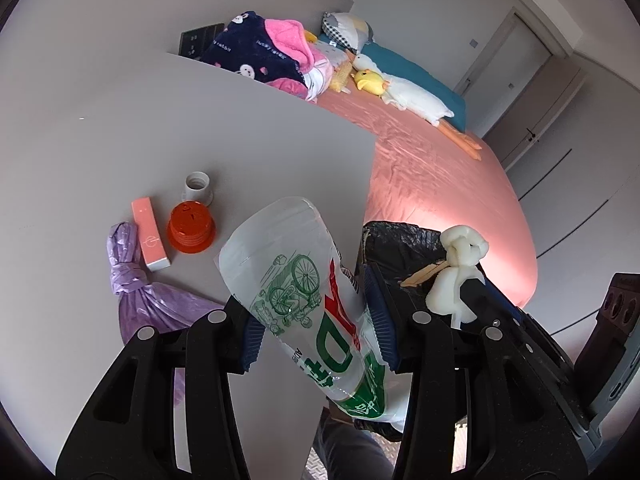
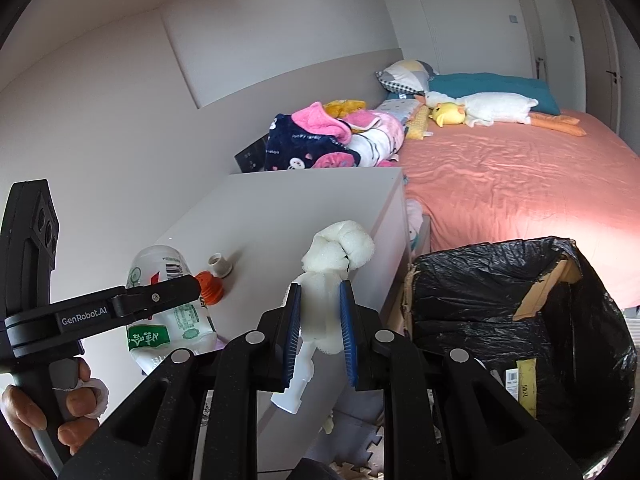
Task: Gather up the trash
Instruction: 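Carry the bottle and plush toy over the bin and open both grippers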
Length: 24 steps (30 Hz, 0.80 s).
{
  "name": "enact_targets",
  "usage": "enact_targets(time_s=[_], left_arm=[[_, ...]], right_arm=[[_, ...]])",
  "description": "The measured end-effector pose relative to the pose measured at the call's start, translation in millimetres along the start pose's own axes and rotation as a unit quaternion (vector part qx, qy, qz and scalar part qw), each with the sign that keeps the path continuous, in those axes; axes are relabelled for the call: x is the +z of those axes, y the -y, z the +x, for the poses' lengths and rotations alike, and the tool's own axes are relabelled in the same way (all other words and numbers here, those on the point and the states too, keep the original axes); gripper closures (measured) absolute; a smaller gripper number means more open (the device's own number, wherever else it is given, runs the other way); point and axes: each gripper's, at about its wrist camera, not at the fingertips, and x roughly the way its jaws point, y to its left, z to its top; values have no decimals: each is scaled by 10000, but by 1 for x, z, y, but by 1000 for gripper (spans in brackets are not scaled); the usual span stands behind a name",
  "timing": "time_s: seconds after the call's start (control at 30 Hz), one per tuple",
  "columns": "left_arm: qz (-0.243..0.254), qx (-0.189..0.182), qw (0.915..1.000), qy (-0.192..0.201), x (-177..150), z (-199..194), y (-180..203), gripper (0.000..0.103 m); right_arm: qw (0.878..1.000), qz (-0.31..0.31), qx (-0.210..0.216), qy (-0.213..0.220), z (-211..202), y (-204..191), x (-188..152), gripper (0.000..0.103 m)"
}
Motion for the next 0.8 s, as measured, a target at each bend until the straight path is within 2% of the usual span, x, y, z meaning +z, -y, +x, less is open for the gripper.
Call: enact_targets(time_s=[0.8], left_arm=[[879, -555, 9935, -471, -1, 47, 89, 58]], right_arm=[[9945, 663, -714, 386, -47, 87, 1, 82]])
